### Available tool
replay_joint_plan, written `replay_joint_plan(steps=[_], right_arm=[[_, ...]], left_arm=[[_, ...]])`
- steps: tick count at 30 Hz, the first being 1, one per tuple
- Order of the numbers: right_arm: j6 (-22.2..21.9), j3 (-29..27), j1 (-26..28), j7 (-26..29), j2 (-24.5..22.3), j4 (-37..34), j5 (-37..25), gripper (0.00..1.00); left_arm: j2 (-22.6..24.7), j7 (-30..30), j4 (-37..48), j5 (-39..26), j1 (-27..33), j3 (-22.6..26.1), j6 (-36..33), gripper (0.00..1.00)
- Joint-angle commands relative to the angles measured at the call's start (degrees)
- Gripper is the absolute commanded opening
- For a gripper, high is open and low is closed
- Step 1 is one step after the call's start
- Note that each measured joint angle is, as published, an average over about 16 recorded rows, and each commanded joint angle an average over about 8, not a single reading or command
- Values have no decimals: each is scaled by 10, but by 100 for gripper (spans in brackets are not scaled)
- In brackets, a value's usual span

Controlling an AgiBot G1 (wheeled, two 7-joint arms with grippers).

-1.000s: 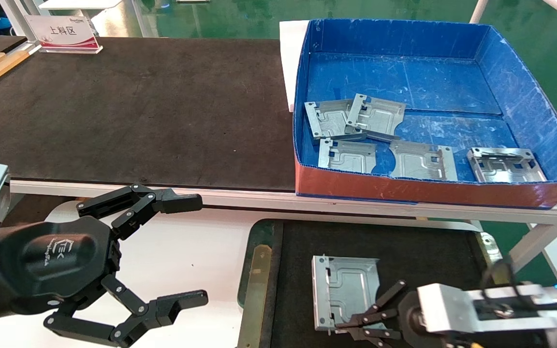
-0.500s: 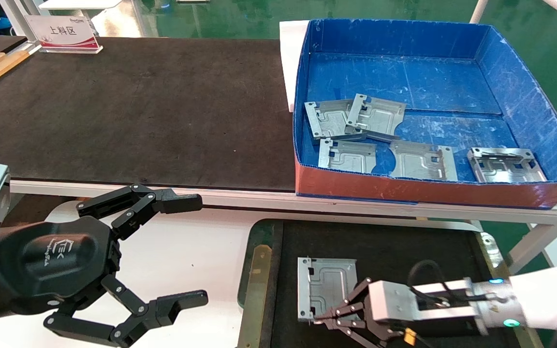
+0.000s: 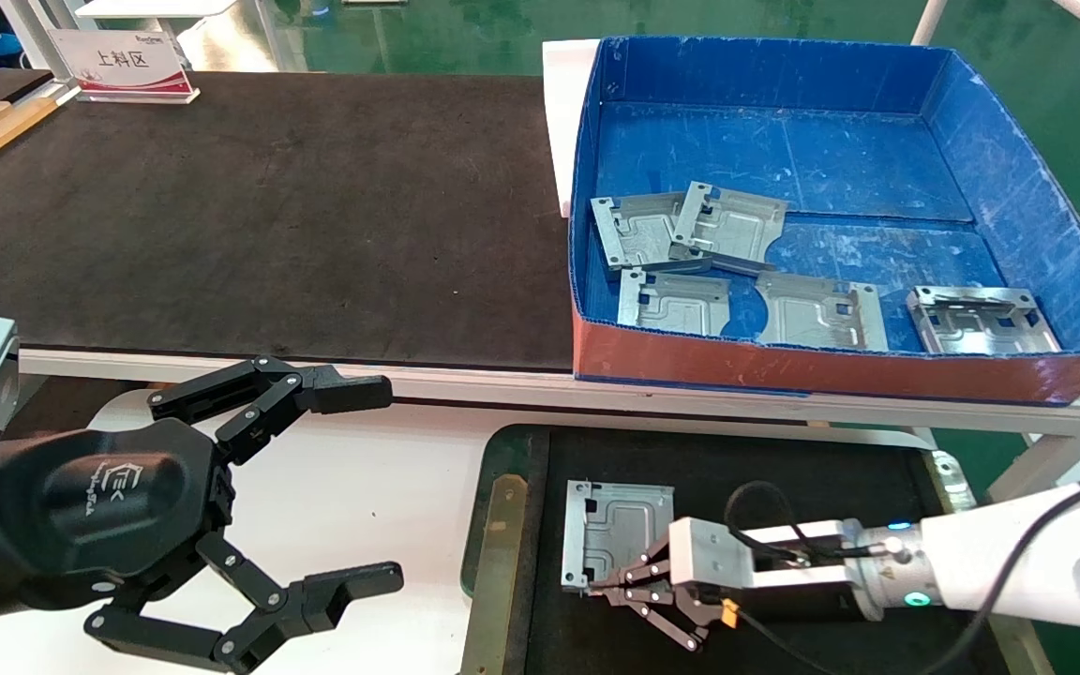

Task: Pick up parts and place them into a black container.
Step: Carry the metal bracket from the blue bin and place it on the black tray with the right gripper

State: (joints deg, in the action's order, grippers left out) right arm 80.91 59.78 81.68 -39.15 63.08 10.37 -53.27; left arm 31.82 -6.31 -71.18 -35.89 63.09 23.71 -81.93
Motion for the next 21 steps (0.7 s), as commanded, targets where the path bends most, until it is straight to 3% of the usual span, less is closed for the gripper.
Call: replay_joint_plan(steps=[1, 21], right_arm=[[-6, 1, 1, -5, 11, -16, -2, 0], [-99, -3, 8, -25, 76, -96, 2, 0]], left_arm=[[0, 0, 0, 0, 0, 0, 0, 100], [0, 0, 0, 0, 0, 0, 0, 100]])
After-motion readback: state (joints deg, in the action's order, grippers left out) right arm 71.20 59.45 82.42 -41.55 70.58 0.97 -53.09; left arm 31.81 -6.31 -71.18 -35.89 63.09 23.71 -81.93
